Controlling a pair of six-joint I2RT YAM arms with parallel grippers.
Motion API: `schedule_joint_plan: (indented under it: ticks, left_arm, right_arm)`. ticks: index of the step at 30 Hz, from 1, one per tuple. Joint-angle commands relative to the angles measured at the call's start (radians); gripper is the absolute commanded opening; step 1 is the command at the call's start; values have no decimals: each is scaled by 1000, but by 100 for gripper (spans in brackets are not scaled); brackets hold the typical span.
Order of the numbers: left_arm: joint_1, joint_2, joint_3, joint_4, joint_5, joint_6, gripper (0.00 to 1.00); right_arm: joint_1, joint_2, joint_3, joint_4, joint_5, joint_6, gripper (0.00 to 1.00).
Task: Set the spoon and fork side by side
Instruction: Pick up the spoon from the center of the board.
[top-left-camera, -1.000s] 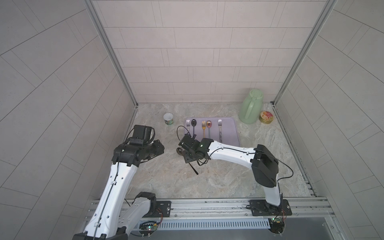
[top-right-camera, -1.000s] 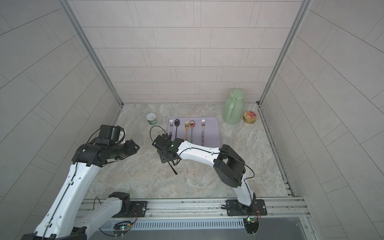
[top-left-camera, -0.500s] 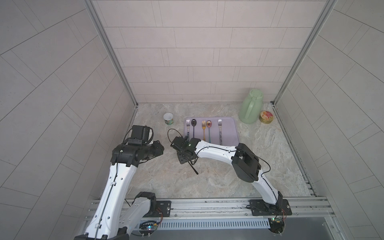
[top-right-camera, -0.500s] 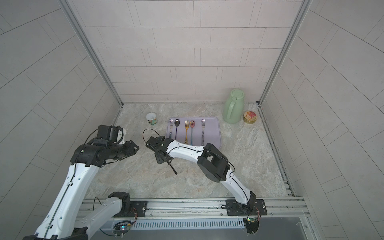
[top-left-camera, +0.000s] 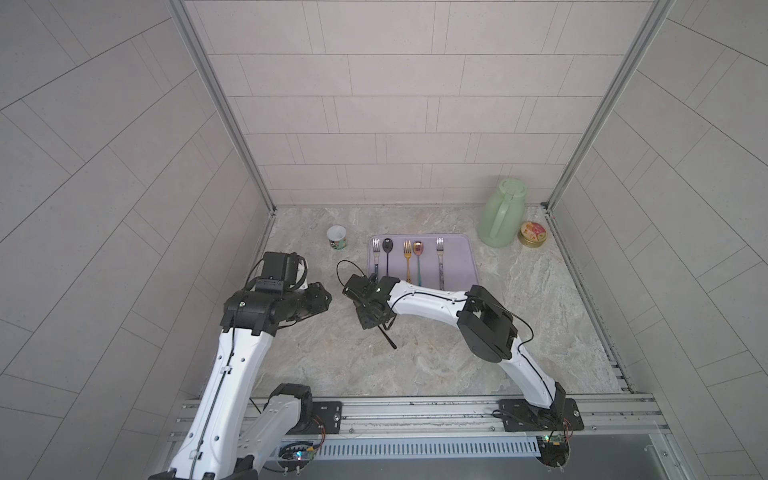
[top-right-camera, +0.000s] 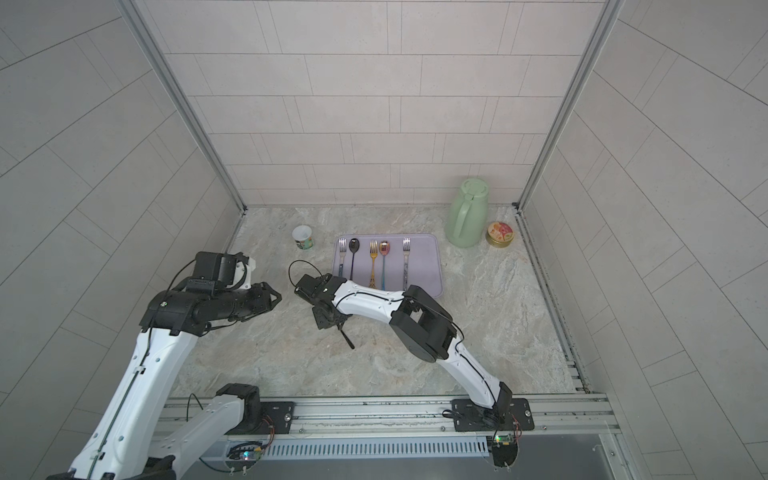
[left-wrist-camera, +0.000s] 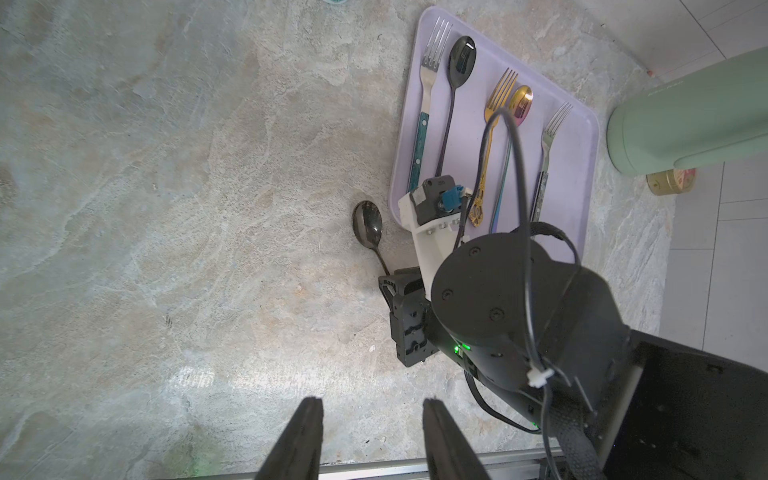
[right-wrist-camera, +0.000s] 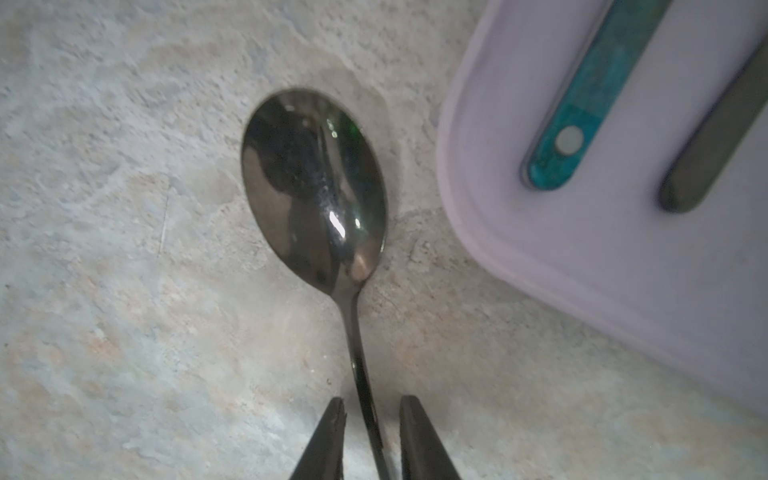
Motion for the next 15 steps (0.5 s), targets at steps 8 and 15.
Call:
schedule_joint_plan:
  ticks: [8,15]
  left_arm:
    - [5,5,-10,-2,13,16,42]
    - [6,6,-14,-2,8,18,42]
  right_arm:
    - [0,12,56,-83,42,9,0]
    - [5,-70,62,-119,44,1,0]
